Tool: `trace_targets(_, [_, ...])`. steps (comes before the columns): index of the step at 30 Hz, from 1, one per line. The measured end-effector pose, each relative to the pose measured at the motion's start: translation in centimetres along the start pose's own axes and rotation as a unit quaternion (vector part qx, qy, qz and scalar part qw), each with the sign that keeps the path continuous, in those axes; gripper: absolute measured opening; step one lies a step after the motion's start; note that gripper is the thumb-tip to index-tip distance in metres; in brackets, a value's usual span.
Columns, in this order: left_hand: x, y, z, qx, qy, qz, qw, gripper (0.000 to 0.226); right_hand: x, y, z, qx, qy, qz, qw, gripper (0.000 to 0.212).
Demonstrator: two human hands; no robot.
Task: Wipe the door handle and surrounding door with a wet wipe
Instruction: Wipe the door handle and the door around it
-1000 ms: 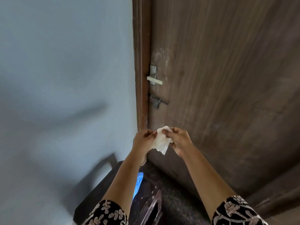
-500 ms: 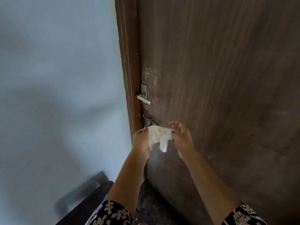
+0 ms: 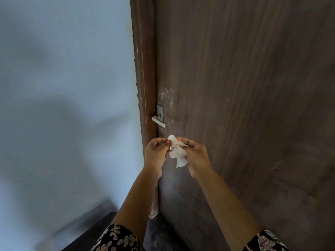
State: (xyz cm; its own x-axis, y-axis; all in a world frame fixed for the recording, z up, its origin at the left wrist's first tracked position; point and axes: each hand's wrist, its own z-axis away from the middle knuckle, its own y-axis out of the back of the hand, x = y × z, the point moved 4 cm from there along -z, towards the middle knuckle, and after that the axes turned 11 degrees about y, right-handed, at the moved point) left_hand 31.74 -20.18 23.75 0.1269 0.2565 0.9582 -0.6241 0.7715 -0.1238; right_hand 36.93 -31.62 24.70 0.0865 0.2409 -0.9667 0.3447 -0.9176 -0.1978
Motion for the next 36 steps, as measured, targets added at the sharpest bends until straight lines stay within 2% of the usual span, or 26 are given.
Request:
trace_targets(3, [0.4,0.3,-0.4,0.026,-0.005,-0.039,0.999,0.018,0.3,-0.5,-0.8,0.019,0.009,0.019,1.0,0.018])
trace_targets(7, [0.1,0.7,-1.5,-0.053,0.113,0.028,0.992,0.039,1.2,-1.6,-2.7,0.038,0.011,0.089,0.995,0.033])
trace_targets(10, [0.7,1.9,-3.4,-0.051,0.087,0.018,0.995,0.028,1.8,-3.5,-4.2,0.018,0.021,0.112,0.993,0.037])
trace_targets(13, [1.8,3.8,-5.7,-0.007,0.068,0.052,0.996,0.024,2.4,-6.2,-5.8,-0.044,0.014,0.072,0.996,0.038])
trace_targets(16, [2.7,5.8,-8.1,0.028,0.067,0.075,0.995,0.019,3.0,-8.8,-6.8,-0.15,-0.002,0.028,0.988,0.038])
trace_targets(18, [3.0,6.8,-9.5,0.049,0.071,0.074,0.994,0.022,3.2,-9.7,-7.2,-0.203,0.02,0.057,0.977,0.035])
trace_targets(22, [3.0,6.9,-11.1,0.009,0.084,0.055,0.995,0.013,3.0,-9.6,-8.4,-0.127,0.105,0.16,0.973,0.026])
trace_targets(27, [2.6,6.1,-11.8,-0.045,0.126,0.06,0.989,0.013,2.5,-9.4,-9.2,-0.062,0.125,0.257,0.956,0.032])
trace_targets(32, [3.1,5.3,-13.0,-0.095,0.143,0.077,0.982,0.02,2.8,-10.3,-10.2,-0.002,0.195,0.374,0.907,0.005])
trace_targets(34, [3.2,5.5,-13.4,-0.092,0.157,0.06,0.981,0.019,3.0,-10.8,-10.7,-0.01,0.208,0.406,0.89,0.015])
trace_targets(36, [3.5,5.9,-14.4,-0.058,0.124,-0.028,0.99,0.017,3.2,-11.0,-11.5,-0.017,0.204,0.423,0.883,0.026])
